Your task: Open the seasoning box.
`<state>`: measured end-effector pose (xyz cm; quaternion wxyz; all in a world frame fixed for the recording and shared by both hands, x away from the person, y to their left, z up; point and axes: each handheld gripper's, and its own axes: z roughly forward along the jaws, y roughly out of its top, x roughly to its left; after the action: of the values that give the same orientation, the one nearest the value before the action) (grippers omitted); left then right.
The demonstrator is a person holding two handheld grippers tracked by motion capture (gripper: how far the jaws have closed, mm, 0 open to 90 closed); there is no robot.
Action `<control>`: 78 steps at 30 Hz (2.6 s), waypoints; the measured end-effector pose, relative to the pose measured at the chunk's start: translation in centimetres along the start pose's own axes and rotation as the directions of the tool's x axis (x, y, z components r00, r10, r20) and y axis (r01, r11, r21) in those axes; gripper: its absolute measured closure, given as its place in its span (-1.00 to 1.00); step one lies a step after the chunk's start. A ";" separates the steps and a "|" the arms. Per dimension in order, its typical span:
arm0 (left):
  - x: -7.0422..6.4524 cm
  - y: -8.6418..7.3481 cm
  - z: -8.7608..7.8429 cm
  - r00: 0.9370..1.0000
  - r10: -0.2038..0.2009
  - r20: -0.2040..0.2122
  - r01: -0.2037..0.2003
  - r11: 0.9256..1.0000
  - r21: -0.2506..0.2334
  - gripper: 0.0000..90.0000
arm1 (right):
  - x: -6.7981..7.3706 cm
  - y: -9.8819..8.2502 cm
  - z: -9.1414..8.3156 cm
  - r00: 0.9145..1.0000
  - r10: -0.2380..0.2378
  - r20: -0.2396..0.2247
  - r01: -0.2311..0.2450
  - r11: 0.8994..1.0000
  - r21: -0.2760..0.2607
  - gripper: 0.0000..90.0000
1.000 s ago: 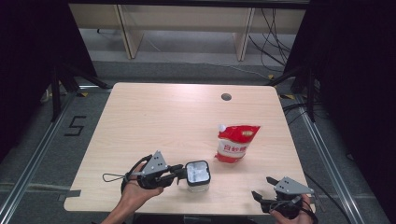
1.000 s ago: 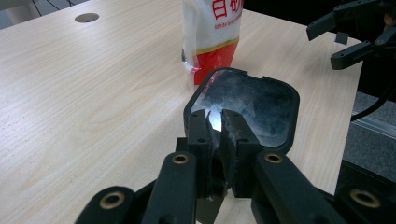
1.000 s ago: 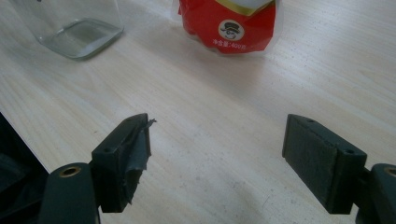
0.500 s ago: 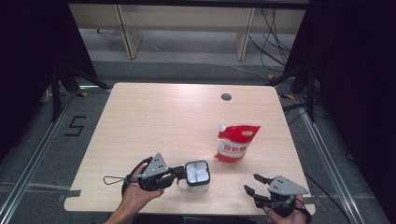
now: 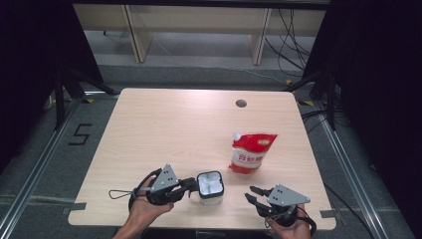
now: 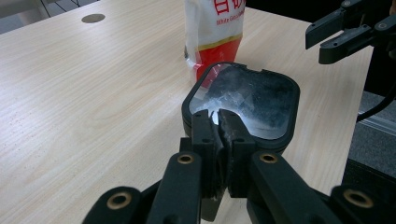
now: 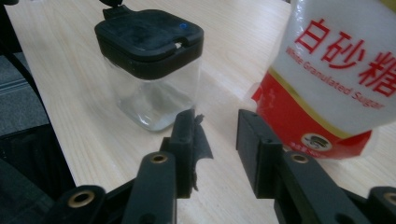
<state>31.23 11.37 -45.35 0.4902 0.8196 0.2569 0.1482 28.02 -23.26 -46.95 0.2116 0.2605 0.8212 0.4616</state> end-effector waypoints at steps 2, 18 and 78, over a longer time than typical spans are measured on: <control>0.0 0.0 0.0 1.000 0.001 0.000 -0.001 1.000 -0.003 0.88 | 0.2 0.2 0.2 1.000 0.000 -0.005 0.000 1.000 0.003 0.57; -0.2 -0.5 0.1 0.999 -0.035 -0.014 0.035 0.999 -0.034 0.93 | 1.6 1.7 2.6 0.995 -0.057 -0.077 0.057 0.998 0.002 0.83; 1.4 -4.7 0.9 0.998 -0.014 0.063 0.012 0.999 0.030 0.16 | 2.5 5.8 4.5 0.981 -0.151 -0.120 0.144 0.987 -0.069 0.97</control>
<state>31.55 13.29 -49.93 0.4870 0.8293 0.2486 0.1154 30.09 -16.21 -44.35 0.2013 0.1631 0.8356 0.4844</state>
